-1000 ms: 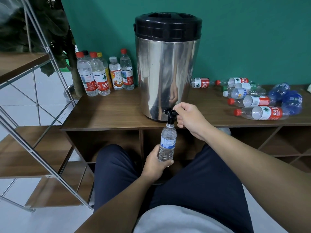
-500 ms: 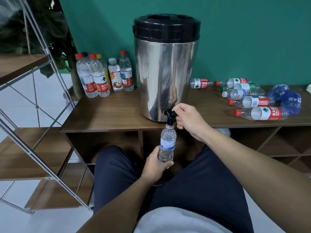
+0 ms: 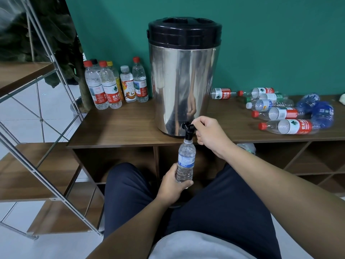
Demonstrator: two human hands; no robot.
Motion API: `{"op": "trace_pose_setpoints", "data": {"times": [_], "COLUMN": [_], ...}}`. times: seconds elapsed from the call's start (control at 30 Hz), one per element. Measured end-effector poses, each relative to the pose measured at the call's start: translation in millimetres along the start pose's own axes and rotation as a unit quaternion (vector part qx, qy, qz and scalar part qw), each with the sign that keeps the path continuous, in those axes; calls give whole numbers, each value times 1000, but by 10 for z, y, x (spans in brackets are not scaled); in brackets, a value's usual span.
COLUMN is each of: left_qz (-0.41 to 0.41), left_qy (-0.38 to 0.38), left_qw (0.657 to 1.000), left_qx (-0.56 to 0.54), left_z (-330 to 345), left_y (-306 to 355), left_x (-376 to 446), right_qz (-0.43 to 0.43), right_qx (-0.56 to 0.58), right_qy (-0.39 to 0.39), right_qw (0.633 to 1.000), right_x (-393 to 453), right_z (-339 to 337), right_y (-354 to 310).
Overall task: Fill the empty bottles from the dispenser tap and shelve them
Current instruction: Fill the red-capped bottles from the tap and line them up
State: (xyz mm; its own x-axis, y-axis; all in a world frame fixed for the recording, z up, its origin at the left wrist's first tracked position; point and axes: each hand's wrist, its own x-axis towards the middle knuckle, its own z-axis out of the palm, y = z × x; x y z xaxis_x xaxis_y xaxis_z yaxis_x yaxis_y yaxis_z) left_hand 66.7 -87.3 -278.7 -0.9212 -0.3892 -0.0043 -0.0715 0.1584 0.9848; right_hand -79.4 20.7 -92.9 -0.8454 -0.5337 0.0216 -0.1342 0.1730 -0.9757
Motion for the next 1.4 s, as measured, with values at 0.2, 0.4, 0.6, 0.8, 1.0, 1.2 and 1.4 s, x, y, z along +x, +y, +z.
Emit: {"op": "trace_pose_setpoints", "data": {"times": [0.2, 0.4, 0.6, 0.8, 1.0, 1.2, 1.4], "left_qz": [2, 3, 1, 0, 0, -3, -14], "left_qy": [2, 1, 0, -1, -2, -1, -8], "left_qw": [1000, 1000, 1000, 1000, 1000, 1000, 1000], "left_qx": [5, 4, 0, -3, -2, -1, -2], "left_z": [1, -1, -3, -3, -1, -4, -2], "left_y": [7, 20, 25, 26, 17, -11, -37], "left_x": [-4, -10, -12, -15, -7, 14, 22], "right_qz": [-19, -33, -29, -38, -113, -200, -131], "right_qx": [-62, -104, -111, -131, -254, -296, -211], "right_qy": [31, 42, 48, 54, 82, 44, 90], "right_qw": [997, 993, 992, 989, 957, 933, 964], "right_x": [85, 128, 142, 80, -22, -180, -155], "right_z": [6, 0, -2, -18, -25, 28, -270], "right_y": [108, 128, 108, 25, -212, -379, -224]}}
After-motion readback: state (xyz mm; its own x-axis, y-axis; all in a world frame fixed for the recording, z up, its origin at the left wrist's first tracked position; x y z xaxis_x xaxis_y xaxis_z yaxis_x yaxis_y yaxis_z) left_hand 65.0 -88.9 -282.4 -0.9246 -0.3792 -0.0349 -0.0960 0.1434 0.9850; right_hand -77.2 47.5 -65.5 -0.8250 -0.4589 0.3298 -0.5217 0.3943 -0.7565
